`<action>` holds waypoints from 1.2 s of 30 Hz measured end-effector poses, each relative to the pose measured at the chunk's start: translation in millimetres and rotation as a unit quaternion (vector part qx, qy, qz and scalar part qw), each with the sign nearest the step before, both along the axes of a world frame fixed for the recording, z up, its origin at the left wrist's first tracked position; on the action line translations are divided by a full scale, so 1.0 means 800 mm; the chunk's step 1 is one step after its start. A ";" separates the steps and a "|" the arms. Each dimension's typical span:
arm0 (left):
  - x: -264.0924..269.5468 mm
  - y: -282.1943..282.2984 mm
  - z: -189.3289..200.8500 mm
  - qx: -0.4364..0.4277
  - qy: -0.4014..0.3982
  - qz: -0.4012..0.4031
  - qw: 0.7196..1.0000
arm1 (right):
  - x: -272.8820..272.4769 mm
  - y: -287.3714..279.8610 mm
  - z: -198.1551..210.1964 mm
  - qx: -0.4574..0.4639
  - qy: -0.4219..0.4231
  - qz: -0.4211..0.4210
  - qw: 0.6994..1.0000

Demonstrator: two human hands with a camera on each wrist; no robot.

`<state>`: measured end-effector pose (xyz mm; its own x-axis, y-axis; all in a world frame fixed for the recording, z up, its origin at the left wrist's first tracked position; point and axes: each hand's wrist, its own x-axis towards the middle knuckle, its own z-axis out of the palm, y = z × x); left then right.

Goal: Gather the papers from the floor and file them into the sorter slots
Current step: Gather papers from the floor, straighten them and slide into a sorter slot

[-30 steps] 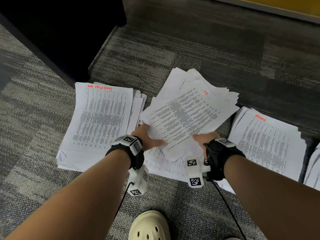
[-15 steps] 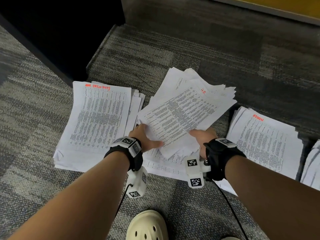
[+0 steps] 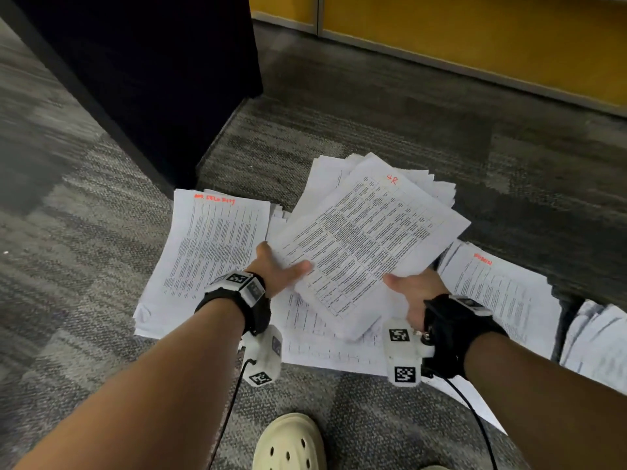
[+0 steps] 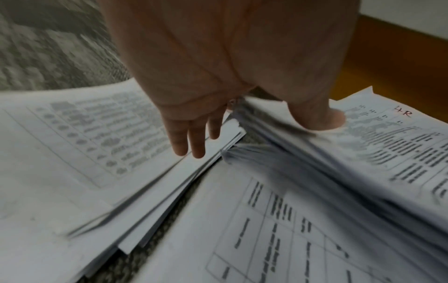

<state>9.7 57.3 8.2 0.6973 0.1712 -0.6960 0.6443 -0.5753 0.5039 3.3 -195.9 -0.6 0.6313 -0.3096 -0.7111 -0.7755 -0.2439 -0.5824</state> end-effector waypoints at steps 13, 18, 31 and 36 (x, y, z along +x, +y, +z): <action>-0.027 -0.018 0.180 0.029 -0.010 -0.083 0.996 | -0.009 0.000 0.257 -0.009 -0.159 0.238 0.958; -0.058 -0.022 0.245 -0.023 -0.038 -0.127 0.991 | -0.029 0.013 0.367 -0.094 -0.199 0.355 0.909; -0.128 -0.037 0.407 -0.172 -0.190 -0.007 0.967 | -0.108 0.023 0.626 -0.233 -0.276 0.442 0.821; -0.130 -0.060 0.436 -0.338 -0.195 0.029 0.920 | -0.147 0.012 0.719 -0.355 -0.282 0.454 0.767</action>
